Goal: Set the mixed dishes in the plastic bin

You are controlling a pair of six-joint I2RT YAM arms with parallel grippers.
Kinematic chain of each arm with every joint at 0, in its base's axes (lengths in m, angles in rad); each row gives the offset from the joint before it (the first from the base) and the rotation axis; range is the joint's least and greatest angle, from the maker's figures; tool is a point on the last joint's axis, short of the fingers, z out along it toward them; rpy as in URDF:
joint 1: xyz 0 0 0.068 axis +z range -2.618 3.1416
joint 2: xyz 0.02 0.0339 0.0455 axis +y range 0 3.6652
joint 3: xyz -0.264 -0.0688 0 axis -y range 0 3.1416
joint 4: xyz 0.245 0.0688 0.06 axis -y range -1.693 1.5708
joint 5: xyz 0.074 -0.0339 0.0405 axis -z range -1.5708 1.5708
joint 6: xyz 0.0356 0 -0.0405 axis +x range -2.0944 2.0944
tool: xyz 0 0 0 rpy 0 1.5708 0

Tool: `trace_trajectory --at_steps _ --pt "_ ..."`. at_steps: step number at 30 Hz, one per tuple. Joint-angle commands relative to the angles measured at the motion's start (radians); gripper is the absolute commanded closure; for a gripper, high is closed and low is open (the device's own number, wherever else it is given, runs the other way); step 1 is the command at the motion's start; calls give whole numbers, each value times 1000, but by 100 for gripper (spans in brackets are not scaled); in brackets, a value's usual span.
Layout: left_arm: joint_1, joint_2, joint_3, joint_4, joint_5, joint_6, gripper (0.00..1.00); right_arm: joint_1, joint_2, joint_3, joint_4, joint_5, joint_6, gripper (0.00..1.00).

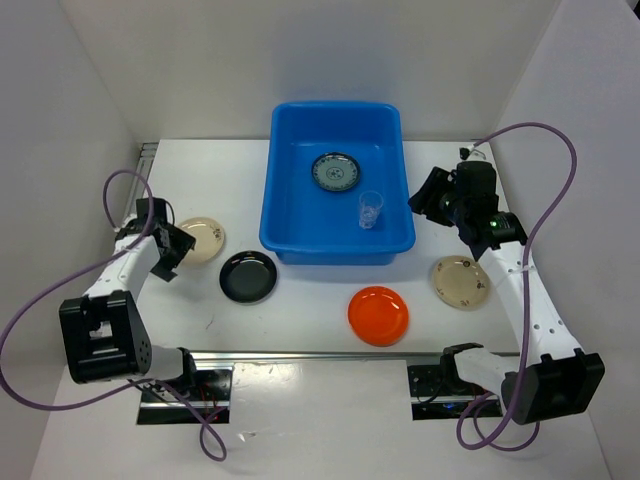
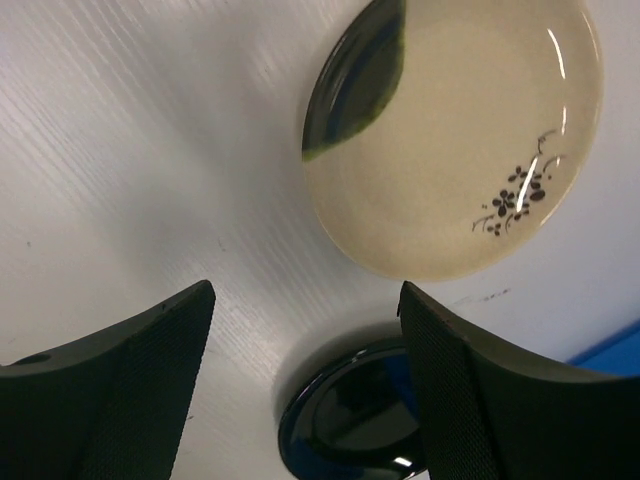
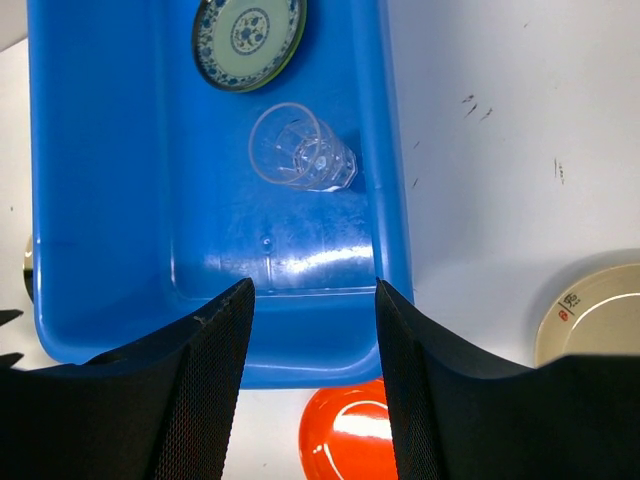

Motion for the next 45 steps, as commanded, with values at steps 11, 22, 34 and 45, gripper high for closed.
trace_trajectory --at_steps 11,22,34,45 --pt "10 110 -63 180 4 -217 34 6 -25 3 14 -5 -23 42" --pt "10 161 -72 237 -15 -298 43 6 -6 3 14 -5 -32 42" --pt "10 201 -61 217 -73 -327 54 6 12 21 -4 5 -41 42" --pt "10 259 -52 286 -82 -369 89 6 3 30 -23 5 -41 42"
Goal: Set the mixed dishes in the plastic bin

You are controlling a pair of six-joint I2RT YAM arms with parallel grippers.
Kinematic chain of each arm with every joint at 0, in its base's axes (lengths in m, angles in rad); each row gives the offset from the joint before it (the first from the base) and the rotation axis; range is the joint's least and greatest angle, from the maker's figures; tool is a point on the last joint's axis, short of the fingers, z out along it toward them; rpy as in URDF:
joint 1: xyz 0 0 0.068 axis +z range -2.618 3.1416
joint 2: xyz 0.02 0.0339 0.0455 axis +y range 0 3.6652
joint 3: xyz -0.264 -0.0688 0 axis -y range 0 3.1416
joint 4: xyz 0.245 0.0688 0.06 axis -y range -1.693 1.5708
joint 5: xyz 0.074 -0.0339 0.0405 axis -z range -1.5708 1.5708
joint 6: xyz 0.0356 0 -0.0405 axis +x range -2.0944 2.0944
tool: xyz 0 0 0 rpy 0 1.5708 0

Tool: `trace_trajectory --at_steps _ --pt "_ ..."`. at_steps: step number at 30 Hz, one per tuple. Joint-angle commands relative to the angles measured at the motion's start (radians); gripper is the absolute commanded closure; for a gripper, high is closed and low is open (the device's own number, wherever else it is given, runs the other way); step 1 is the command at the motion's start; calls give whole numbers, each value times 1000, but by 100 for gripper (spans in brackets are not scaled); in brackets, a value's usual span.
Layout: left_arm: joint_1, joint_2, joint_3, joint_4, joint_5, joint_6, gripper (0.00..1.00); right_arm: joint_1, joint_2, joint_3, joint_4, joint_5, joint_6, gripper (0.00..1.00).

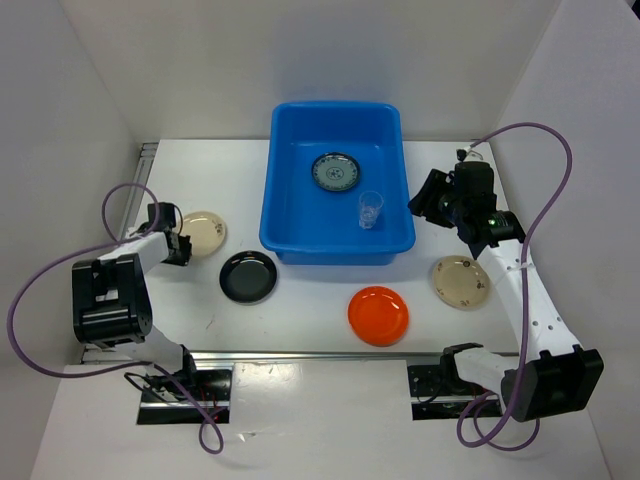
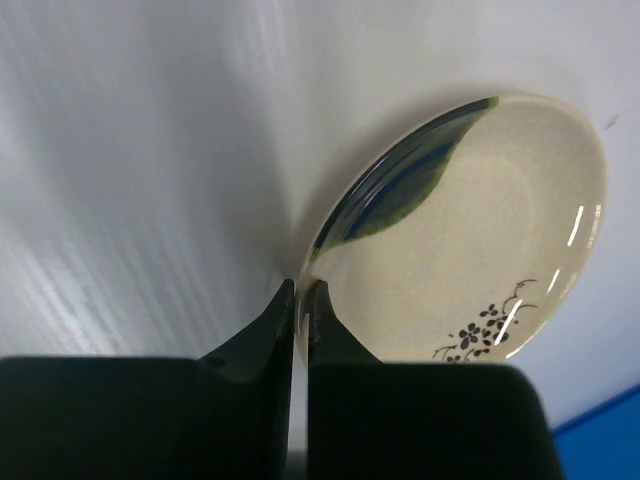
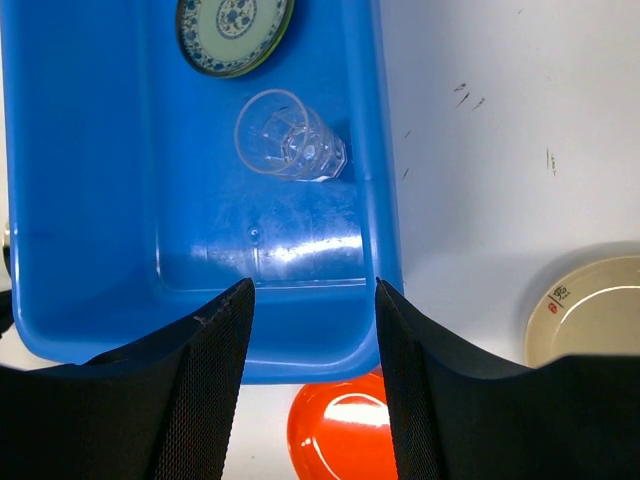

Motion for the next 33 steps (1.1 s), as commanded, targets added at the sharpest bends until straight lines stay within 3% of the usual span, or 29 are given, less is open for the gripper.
trace_trajectory --at_steps 1,10,20,23,24,28,33 --pt "4 33 10 8 -28 -15 99 6 -10 30 -3 5 -18 42" --pt "-14 -102 163 28 -37 46 100 6 -19 21 -3 -33 -18 42" --pt "-152 -148 523 106 -48 246 100 6 -10 12 6 -53 -18 42" --pt "-200 -70 674 121 53 331 100 6 -10 12 6 -53 -18 42" --pt "-213 -38 796 102 140 332 100 6 -10 12 6 -53 -18 42" --pt "-321 188 1089 26 260 384 100 6 0 12 6 -53 -18 42" --pt "-442 416 1320 -49 368 373 100 6 9 32 6 -42 -18 42"
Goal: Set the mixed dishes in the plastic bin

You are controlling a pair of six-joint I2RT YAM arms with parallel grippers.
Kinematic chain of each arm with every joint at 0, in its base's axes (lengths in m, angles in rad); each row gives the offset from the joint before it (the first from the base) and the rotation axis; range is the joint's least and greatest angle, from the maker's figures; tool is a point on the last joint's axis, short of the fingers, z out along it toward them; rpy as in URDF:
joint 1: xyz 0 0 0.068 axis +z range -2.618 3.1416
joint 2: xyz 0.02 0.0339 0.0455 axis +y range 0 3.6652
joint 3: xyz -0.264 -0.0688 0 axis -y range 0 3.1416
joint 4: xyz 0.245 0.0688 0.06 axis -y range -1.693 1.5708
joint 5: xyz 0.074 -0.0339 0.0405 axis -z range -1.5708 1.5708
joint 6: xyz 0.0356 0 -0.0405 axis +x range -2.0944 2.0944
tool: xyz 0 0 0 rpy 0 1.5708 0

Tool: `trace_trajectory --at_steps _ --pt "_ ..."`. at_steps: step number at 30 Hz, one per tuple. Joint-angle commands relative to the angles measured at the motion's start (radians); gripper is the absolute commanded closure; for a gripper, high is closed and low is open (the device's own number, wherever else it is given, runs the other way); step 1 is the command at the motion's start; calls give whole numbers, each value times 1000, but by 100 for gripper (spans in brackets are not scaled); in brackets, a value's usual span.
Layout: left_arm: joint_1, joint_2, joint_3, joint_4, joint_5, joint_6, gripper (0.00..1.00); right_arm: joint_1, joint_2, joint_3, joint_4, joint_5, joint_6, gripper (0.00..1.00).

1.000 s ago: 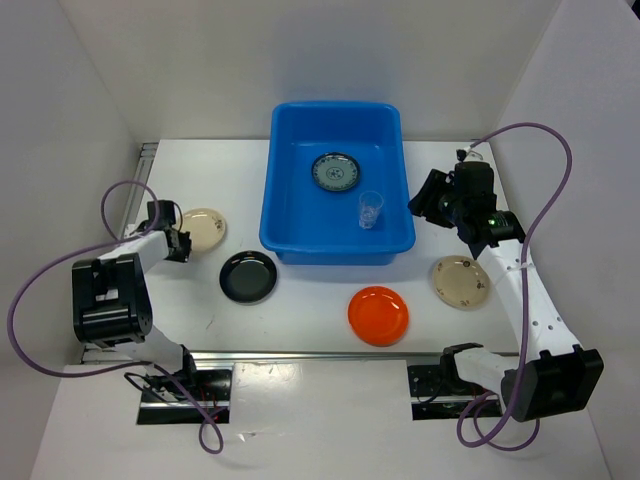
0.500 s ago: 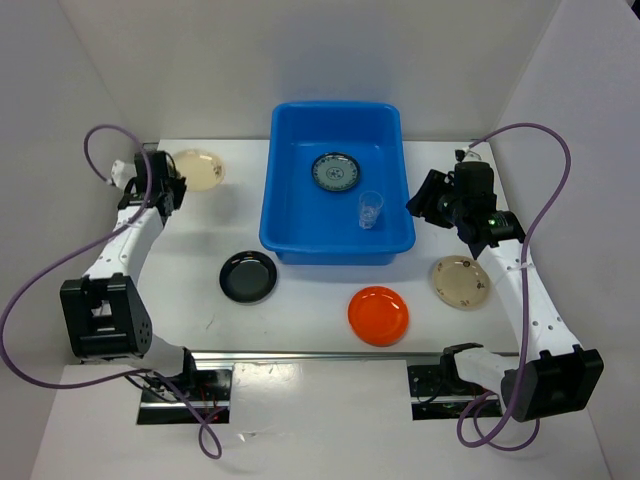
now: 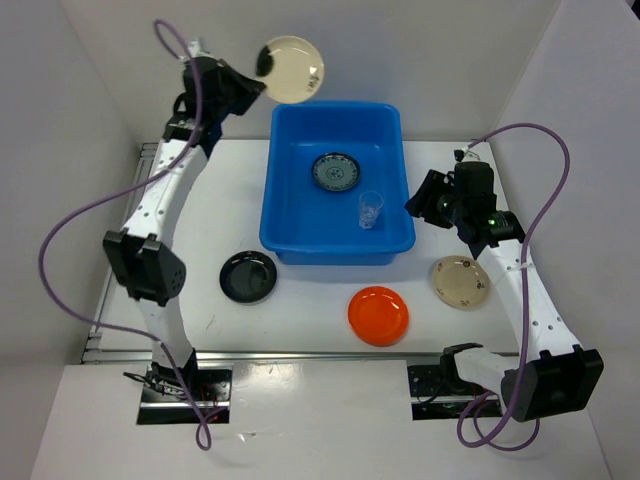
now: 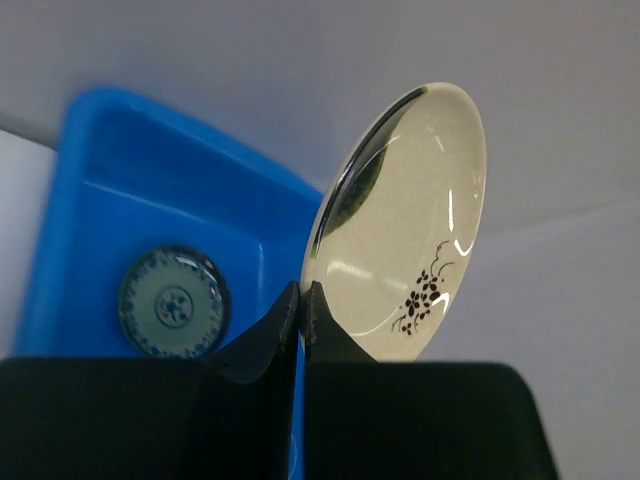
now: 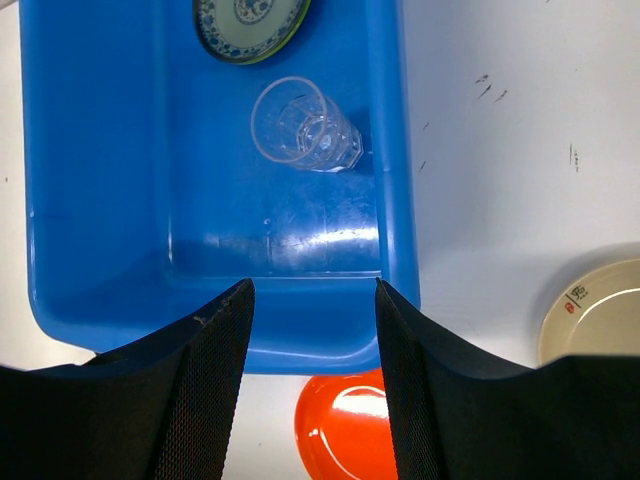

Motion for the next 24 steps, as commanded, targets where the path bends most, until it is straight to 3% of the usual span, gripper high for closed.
trace_trajectory --at_steps 1,4,10,24 --pt "-72 178 106 -71 137 34 100 6 9 32 9 16 -17 42" --pt "-118 302 221 -102 176 34 100 6 9 32 -1 25 -17 42" --pt "-161 454 282 -111 161 34 100 6 -1 32 -30 48 -17 42" --pt "-188 625 351 -148 3 14 100 6 -39 -6 -70 70 20 42"
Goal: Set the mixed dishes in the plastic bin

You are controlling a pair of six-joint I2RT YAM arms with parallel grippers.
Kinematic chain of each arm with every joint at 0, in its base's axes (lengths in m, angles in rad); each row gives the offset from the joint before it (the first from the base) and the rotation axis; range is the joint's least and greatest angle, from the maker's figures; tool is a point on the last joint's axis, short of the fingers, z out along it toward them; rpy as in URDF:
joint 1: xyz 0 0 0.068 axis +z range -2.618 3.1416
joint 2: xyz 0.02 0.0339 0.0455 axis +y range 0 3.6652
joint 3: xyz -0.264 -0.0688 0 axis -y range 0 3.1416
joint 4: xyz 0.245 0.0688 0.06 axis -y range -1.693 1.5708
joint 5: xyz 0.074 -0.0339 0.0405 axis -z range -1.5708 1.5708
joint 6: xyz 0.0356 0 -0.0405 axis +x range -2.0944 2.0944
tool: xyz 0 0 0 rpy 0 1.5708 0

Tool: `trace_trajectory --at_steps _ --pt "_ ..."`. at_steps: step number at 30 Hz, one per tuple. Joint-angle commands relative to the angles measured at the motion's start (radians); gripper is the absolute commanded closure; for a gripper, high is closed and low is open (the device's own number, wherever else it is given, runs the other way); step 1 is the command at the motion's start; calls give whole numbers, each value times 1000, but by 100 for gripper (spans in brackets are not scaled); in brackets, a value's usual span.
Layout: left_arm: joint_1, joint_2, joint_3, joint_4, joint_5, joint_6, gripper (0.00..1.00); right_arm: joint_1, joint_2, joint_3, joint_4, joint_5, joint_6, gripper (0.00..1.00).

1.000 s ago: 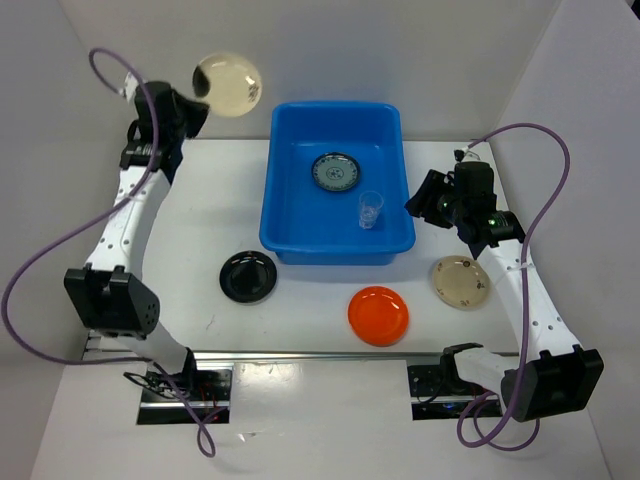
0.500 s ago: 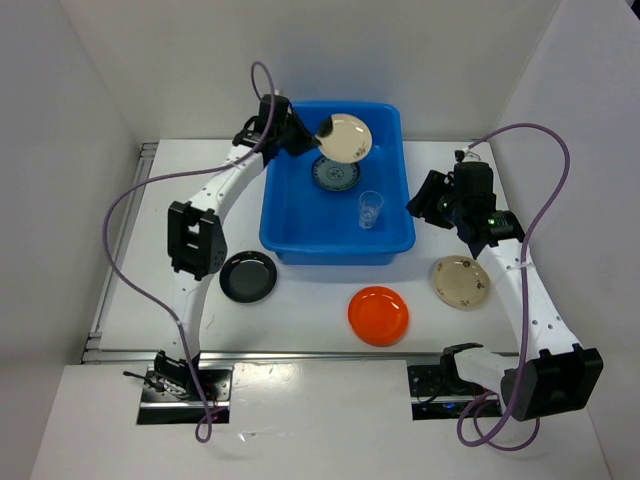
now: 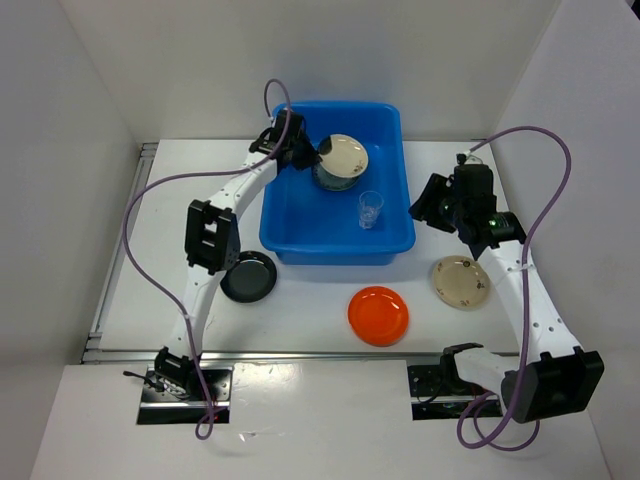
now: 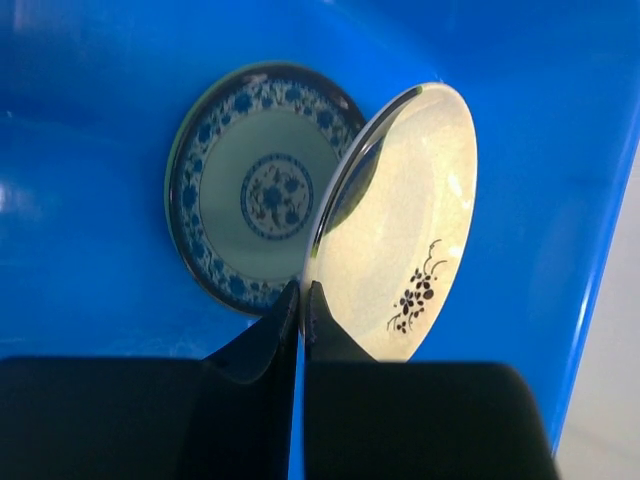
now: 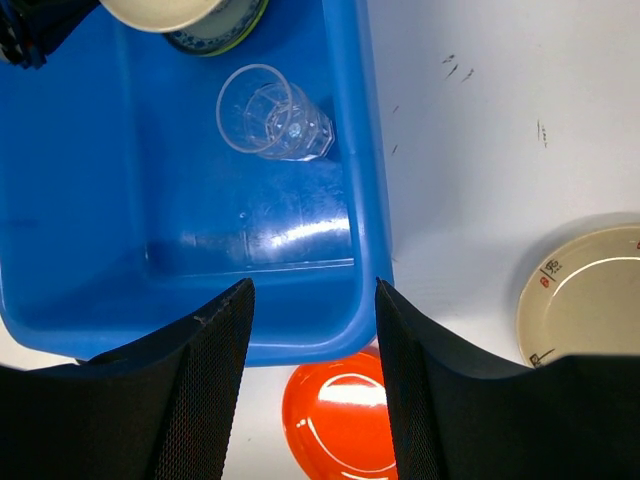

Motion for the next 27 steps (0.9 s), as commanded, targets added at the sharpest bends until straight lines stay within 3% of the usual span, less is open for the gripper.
trace_trajectory --at_steps 1,13,14,16,18,19,20,22,27 --pt "-3 32 76 39 -44 -5 100 6 -36 -6 -20 15 14 42" --pt "-3 102 76 17 -112 -3 100 6 -54 -6 -59 35 -5 42" --pt "-3 102 76 7 -112 -3 95 6 -54 -6 -68 35 -5 42" --pt "-3 102 76 7 -102 -3 70 6 -54 -6 -68 35 -5 42" --pt "-3 102 76 -3 -102 -3 58 6 -54 -6 -68 35 -15 42" --pt "-3 102 76 -3 -102 -3 44 6 -54 -6 -68 35 -15 42" --pt "-12 88 76 -16 -111 -3 38 6 -54 -6 -68 35 -15 42" --pt "-12 60 76 -39 -157 9 31 6 -54 -6 -68 35 -15 42" --pt "-12 -27 53 -91 -251 57 29 6 -54 -6 -59 35 -25 42"
